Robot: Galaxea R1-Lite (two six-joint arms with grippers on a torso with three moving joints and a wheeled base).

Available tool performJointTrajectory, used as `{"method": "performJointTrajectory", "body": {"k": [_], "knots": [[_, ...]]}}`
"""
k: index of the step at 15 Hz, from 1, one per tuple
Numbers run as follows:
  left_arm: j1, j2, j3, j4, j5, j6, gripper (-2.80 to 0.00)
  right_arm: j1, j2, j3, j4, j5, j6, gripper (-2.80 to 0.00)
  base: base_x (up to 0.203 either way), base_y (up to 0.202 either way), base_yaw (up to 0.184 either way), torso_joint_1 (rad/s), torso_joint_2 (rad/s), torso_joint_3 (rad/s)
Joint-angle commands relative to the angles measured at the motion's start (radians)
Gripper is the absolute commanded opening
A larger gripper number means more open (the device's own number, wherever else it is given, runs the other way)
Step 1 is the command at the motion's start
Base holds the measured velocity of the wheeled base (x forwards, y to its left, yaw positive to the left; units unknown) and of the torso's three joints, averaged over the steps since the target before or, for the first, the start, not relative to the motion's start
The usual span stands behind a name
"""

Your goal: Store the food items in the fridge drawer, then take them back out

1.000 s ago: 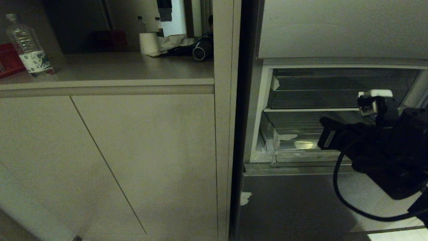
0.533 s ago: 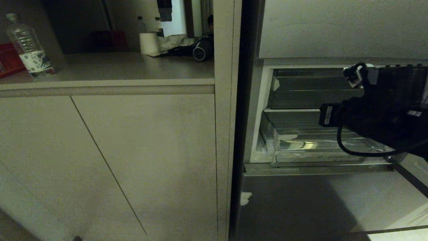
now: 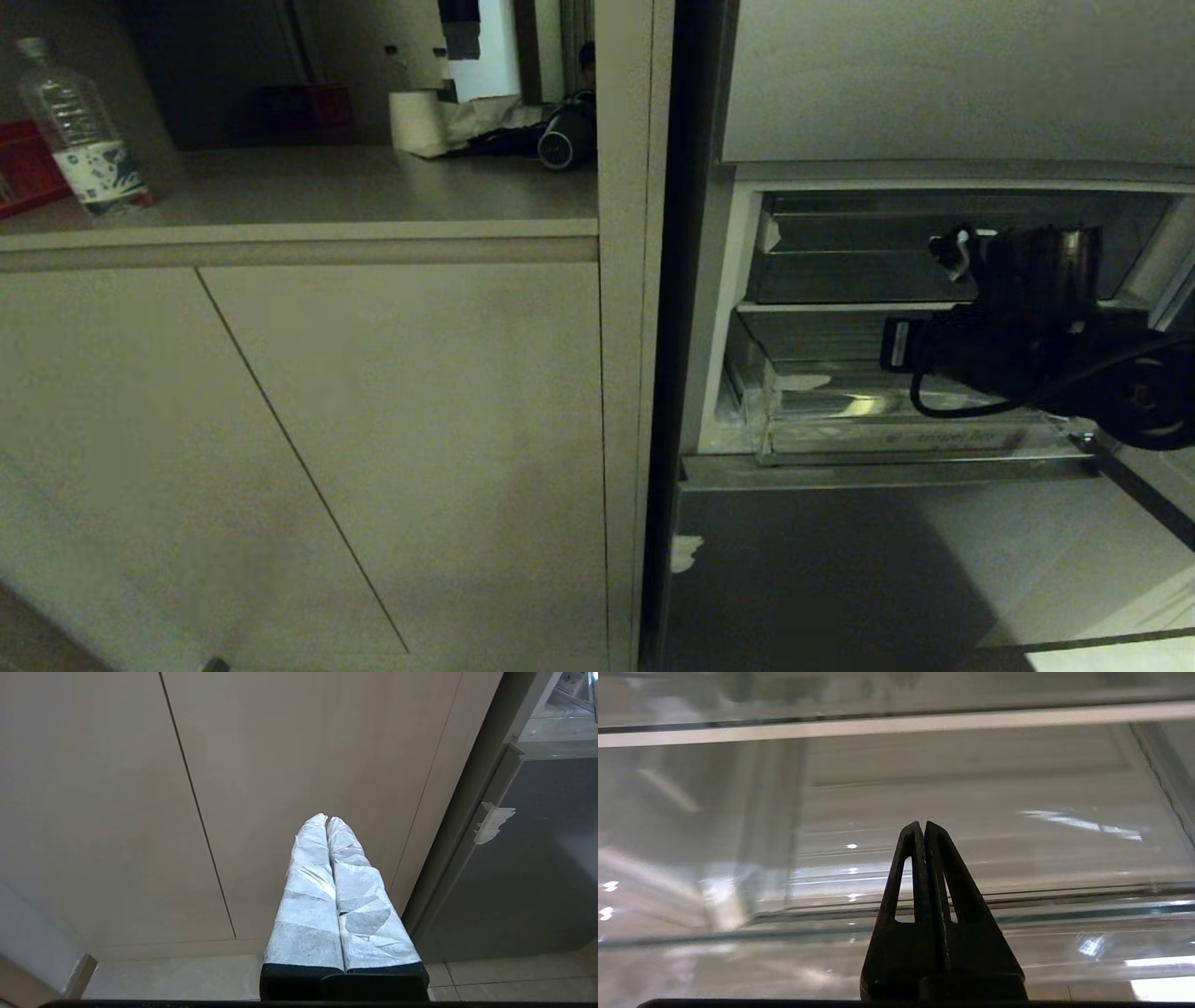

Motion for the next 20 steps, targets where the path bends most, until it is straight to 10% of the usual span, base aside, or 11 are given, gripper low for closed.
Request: {"method": "performJointTrajectory", "body": {"k": [1,20], "knots": [[0.000,0.000,0.000,-0.001,0.000,0.000,-2.80,-0.020,0.053,-0.009,-0.012,0.006,0.000,-2.80,0.000,0.000,0.000,0.000,0.00,0.000],[0.000,0.001,0.000,-0.001,0.000,0.000,-2.80,-0.102,-0.136,-0.113,0.567,0.090,-0.010,-2.80,0.000,0.000,0.000,0.000,0.00,0.000]]}}
